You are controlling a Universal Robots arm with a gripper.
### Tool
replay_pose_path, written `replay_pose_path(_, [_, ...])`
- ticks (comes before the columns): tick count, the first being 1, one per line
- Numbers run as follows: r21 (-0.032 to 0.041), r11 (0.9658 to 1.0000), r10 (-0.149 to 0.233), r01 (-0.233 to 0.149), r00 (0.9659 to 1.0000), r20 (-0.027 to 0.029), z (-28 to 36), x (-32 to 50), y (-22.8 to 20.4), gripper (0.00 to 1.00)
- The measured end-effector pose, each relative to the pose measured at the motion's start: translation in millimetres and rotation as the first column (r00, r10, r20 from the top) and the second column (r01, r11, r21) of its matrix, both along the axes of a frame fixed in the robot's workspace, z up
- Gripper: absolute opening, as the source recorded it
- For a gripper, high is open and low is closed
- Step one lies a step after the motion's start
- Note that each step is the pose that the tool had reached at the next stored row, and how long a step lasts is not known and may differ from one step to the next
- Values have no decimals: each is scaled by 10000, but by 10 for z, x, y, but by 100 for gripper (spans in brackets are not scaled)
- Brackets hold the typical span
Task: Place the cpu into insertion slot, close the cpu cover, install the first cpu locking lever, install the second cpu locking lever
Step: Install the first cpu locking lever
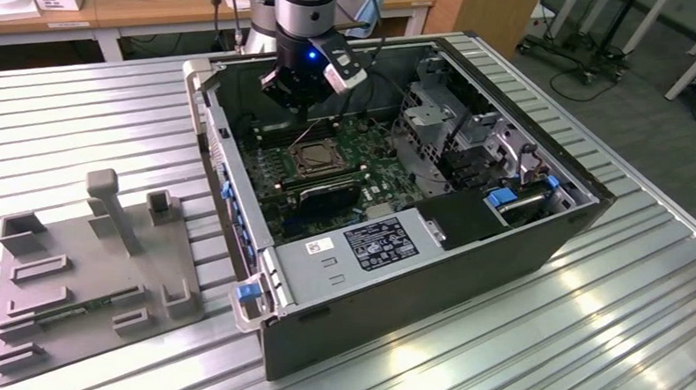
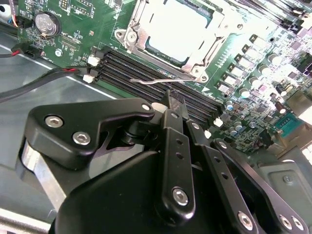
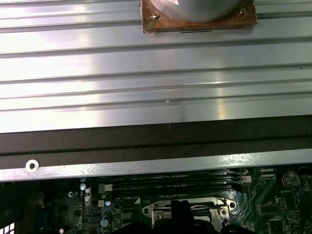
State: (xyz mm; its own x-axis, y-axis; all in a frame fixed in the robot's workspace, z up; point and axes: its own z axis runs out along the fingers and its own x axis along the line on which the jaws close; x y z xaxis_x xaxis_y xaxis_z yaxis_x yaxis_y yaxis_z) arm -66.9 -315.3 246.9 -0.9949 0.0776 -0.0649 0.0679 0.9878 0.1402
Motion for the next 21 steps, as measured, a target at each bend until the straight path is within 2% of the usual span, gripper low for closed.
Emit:
replay_pose_path(2, [1, 10000, 49, -49, 10000, 0, 0, 0, 0, 10])
replay_pose_path(4, [1, 9992, 411, -411, 9992, 1, -1, 0, 0, 10])
replay_pose_path(7, [0, 9956, 937, -937, 9956, -1, -5, 0, 0, 10])
replay_pose_path(8, [-28, 9948, 1014, -1014, 9948, -4, -6, -1, 1, 10])
replay_pose_path(9, [-165, 9946, 1027, -1027, 9947, -16, -7, -1, 0, 10])
replay_pose_path(10, [-342, 9943, 1014, -1014, 9948, -22, -7, -2, 0, 10])
replay_pose_path(11, [-482, 9945, 927, -925, 9957, 11, -8, -2, 0, 10])
replay_pose_path(12, [-518, 9956, 782, -780, 9969, 20, -8, -2, 0, 10])
replay_pose_path(16, [-537, 9985, 74, -73, 10000, 21, -14, -2, 0, 10])
replay_pose_path(19, [-538, 9975, -466, 466, 9989, 19, -20, -2, 0, 10])
replay_pose_path(21, [-535, 9968, -598, 598, 9982, 19, -21, -2, 0, 10])
